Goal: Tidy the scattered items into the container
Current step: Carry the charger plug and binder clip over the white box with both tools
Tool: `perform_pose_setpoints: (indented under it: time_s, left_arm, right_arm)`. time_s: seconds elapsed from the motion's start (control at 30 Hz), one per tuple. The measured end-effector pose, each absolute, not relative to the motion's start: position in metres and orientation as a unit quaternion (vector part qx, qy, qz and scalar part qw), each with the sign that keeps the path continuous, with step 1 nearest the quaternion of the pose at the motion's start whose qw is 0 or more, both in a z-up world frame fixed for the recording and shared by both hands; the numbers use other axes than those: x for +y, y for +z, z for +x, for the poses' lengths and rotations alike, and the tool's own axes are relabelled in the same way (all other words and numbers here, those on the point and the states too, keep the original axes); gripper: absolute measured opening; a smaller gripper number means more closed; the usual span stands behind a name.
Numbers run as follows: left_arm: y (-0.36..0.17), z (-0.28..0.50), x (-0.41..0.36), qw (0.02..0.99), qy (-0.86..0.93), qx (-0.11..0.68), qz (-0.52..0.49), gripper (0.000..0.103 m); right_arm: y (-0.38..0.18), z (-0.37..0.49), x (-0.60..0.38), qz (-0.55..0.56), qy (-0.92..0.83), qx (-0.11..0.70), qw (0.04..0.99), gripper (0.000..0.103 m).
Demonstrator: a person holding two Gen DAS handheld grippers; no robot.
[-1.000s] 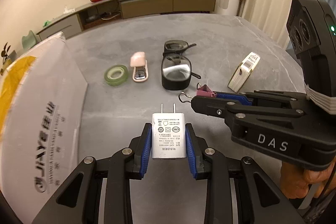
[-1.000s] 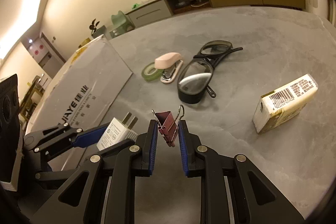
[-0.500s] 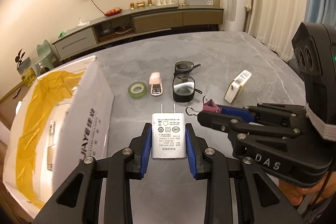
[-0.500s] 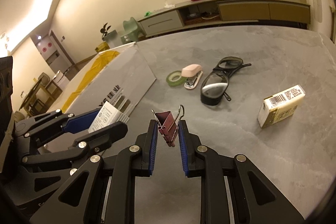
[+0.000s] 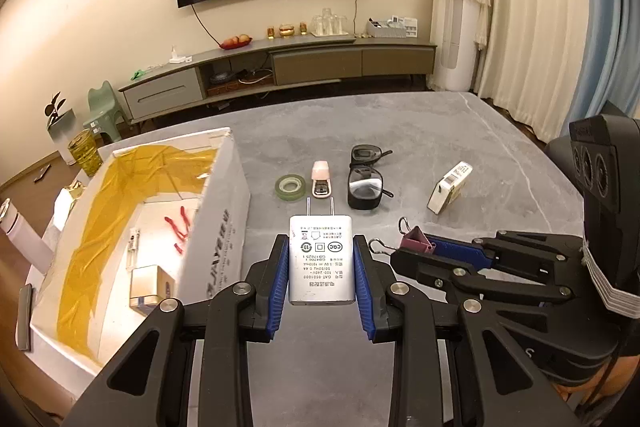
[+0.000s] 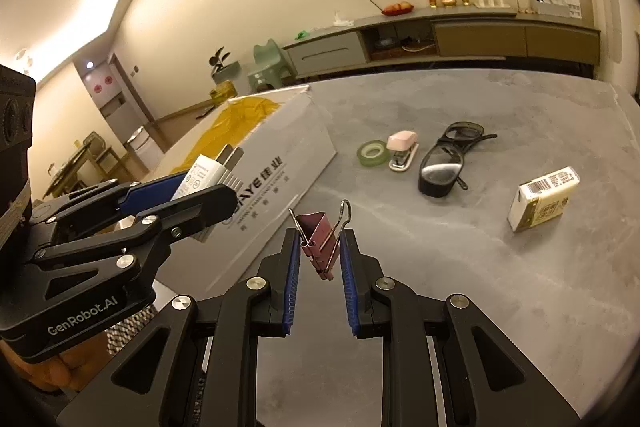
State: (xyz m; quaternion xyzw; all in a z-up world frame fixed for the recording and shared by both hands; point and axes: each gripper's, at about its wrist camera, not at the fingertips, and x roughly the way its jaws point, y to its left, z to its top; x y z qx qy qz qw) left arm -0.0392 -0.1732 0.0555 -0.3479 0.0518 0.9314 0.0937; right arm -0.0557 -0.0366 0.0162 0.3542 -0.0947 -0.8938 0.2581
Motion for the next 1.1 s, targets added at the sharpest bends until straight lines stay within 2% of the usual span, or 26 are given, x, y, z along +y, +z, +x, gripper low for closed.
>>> perform_pose_setpoints:
  time_s: [0.43,0.73,1.1]
  left_arm:
    - [0.078,-0.024,-0.222,0.093,0.940,-0.012,-0.327,0.032]
    - [0.082,-0.020,-0.264,0.080,0.944,-0.053,-0.316,0.032]
    - [0.078,-0.017,-0.318,0.063,0.944,-0.099,-0.309,0.032]
  right_arm:
    - [0.042,-0.028,-0.071,0.341,-0.891,-0.094,0.284,0.021]
    - [0.046,-0.026,-0.085,0.356,-0.878,-0.117,0.299,0.021]
    - [0.058,-0.029,-0.117,0.359,-0.874,-0.098,0.312,0.021]
